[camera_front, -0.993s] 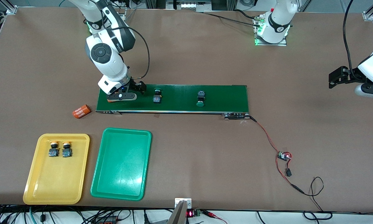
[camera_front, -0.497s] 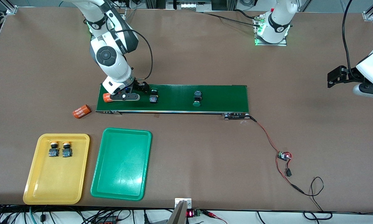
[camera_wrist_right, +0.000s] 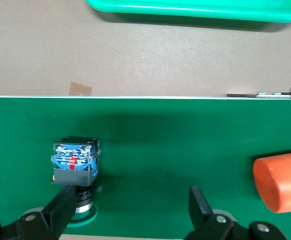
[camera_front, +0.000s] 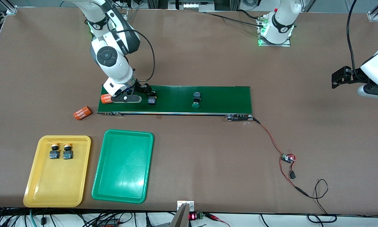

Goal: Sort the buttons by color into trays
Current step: 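Push the second orange cylinder off the conveyor end with the right gripper, then grasp a green-cap button on the conveyor with the right gripper, then carry the button over the green tray and open the right gripper, then return the right gripper to the conveyor and grasp the last green button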

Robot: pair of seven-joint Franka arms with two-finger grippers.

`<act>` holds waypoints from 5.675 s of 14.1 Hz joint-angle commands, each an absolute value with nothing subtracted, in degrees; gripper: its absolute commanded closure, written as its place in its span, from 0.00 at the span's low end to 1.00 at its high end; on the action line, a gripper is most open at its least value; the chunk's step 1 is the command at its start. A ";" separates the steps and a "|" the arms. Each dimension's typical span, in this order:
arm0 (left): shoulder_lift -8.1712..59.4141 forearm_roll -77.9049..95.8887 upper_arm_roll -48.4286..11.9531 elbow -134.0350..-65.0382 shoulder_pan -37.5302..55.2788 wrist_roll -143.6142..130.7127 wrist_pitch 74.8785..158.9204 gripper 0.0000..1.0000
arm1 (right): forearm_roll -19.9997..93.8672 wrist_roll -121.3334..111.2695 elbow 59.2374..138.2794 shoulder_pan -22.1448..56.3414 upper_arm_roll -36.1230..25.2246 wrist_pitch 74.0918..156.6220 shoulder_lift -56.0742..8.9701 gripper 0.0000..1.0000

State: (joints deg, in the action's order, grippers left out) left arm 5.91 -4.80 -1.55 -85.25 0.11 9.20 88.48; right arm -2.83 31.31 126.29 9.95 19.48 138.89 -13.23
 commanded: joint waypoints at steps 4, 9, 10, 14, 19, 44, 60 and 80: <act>5.98 -6.33 -1.85 -84.20 0.18 9.49 87.36 0.00 | -3.69 32.70 125.60 10.28 19.42 139.31 -14.50 0.00; 5.98 -7.65 -2.02 -84.64 0.18 8.71 89.91 0.00 | -3.78 32.61 125.60 10.20 19.25 139.31 -14.50 0.00; 5.80 -7.65 -2.20 -84.99 0.09 6.26 91.57 0.00 | -3.78 32.43 125.60 10.20 19.25 139.31 -14.50 0.00; 1.60 -7.91 -3.95 -91.82 0.09 2.28 97.71 0.00 | -4.22 31.99 125.68 10.28 17.93 142.02 -16.60 0.02; 0.18 -6.86 -3.87 -93.87 -0.62 2.37 97.65 0.00 | -5.62 31.99 125.68 10.37 17.40 143.35 -18.10 0.18; -2.02 -6.86 -4.04 -96.50 -0.53 0.88 97.74 0.00 | -5.89 17.67 86.40 8.70 6.86 145.07 -42.61 1.00; -1.85 -6.86 -4.04 -96.07 -0.18 0.79 97.74 0.00 | -5.10 16.17 88.59 9.84 5.01 152.14 -44.48 0.26; -1.76 -6.86 -4.04 -96.06 -0.35 1.05 97.73 0.00 | -4.75 35.42 118.03 20.48 8.79 133.59 -14.42 0.00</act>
State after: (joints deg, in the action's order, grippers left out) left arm -0.60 -6.19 -3.70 -95.48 -0.11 1.39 98.28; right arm -5.19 33.89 114.16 21.77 7.33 132.09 -17.37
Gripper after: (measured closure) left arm 0.000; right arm 0.000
